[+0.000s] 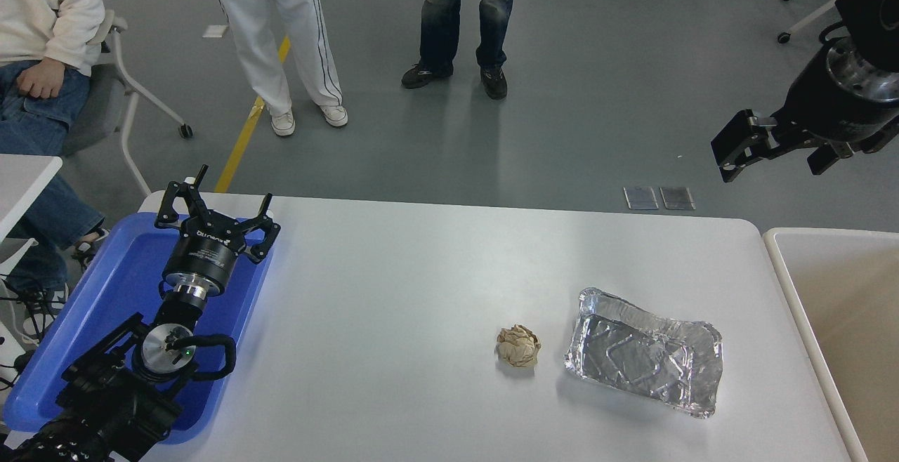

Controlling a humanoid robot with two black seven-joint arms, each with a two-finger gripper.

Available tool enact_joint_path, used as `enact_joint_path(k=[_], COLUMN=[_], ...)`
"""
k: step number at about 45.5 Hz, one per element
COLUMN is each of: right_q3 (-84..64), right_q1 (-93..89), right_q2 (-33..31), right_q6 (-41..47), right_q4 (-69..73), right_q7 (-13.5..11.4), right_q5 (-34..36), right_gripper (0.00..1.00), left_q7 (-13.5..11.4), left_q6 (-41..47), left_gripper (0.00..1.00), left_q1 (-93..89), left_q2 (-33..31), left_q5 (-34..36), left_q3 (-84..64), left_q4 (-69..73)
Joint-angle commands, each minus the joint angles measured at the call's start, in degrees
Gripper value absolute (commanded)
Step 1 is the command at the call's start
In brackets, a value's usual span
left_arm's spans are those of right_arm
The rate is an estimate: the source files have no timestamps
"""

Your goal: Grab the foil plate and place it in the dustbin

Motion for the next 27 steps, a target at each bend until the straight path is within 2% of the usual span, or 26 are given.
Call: enact_joint_path(k=[1, 27], right_q3=[-0.13, -0.13], right_q1=[0.0, -0.97], right_q2=[-0.01, -0.01], right_q6=[0.0, 0.0], right_q4=[0.0, 0.0], right_q7=[-0.04, -0.04], right_q5=[0.0, 0.0], right_gripper=[1.0, 1.0], left_q7=[0.0, 0.0], left_q6=[0.0, 0.0], left_gripper=[1.0, 1.0], left_q1=[0.0, 0.0], left_q2=[0.01, -0.08], left_q5=[0.17, 0.0], left_q3=[0.14, 0.06], left_q4=[0.0, 0.0])
